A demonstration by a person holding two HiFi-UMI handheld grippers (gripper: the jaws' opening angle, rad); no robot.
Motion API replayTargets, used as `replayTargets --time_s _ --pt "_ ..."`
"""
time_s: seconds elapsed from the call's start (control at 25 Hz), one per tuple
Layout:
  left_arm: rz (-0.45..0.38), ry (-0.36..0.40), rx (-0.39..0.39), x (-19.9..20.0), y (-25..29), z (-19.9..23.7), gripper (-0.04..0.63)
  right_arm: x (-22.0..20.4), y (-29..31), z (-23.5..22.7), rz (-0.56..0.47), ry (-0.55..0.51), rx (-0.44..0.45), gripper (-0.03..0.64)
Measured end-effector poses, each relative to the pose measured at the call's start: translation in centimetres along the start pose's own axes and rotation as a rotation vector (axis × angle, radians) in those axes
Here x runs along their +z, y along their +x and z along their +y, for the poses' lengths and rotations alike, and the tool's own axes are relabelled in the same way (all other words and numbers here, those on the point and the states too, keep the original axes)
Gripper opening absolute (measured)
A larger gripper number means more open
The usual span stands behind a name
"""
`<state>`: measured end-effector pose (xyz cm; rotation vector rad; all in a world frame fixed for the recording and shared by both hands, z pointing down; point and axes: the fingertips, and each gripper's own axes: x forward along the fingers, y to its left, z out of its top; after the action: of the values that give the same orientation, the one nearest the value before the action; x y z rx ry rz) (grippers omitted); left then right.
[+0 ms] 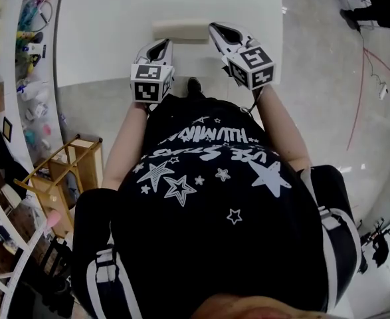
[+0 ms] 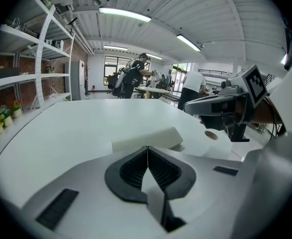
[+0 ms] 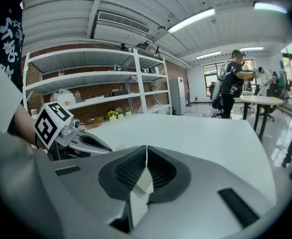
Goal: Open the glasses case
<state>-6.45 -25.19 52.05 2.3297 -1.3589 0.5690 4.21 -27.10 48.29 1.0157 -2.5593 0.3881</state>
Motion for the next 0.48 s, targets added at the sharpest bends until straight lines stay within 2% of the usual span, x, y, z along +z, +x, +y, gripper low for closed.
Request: replayTargets --time_s 0.16,0.48 --pt "0.042 -0.004 0.002 -0.8 1.2 0.3 0.014 -0.2 0.8 -0.6 0.014 0.011 0.012 0.009" --pt "0.124 -0.014 0.022 -2.1 2.3 0.5 0.014 -1.2 1.7 -0.6 0.084 -0.090 0.064 0.010"
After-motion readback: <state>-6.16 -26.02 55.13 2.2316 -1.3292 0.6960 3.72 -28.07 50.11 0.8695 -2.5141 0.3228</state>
